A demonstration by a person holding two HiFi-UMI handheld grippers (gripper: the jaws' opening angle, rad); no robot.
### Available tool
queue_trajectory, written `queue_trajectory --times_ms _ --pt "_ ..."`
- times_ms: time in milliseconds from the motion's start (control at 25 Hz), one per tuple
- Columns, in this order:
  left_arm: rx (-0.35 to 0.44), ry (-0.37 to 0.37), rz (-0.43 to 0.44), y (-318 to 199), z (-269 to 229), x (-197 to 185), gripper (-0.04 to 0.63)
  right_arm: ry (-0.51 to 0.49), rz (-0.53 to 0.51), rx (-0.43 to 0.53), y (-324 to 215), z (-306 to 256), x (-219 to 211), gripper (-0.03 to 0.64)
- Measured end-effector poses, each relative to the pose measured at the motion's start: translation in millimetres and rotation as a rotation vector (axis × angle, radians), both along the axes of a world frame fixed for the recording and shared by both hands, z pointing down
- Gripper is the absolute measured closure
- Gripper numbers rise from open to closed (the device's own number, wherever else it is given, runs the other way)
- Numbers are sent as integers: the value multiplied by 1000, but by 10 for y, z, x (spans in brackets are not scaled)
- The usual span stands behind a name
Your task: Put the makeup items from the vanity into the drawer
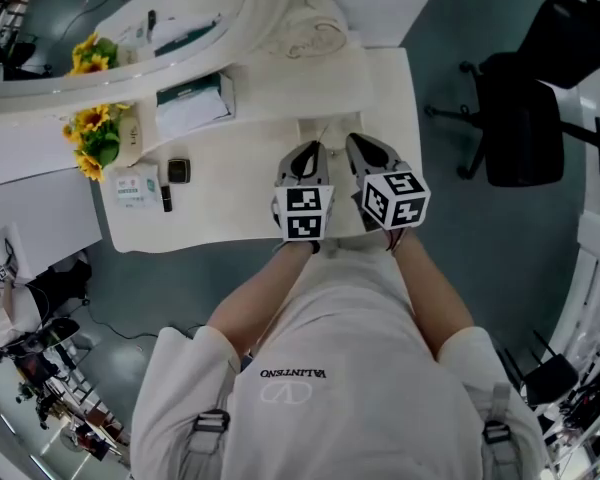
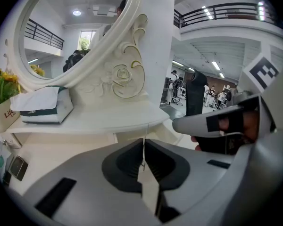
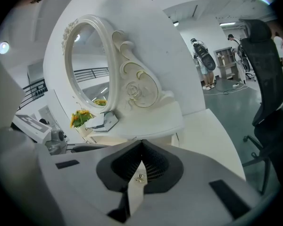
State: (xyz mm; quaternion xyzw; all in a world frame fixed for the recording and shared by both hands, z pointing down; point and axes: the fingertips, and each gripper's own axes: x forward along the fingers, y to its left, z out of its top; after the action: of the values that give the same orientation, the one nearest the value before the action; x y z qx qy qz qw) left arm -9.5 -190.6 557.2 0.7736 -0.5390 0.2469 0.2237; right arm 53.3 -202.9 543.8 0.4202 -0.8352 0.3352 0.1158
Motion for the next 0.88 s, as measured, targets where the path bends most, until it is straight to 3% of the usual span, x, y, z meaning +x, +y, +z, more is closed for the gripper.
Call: queue_trajectory --times_ms 880 --pt "-40 -1 17 -67 142 149 577 -4 -15 -16 -69 93 90 604"
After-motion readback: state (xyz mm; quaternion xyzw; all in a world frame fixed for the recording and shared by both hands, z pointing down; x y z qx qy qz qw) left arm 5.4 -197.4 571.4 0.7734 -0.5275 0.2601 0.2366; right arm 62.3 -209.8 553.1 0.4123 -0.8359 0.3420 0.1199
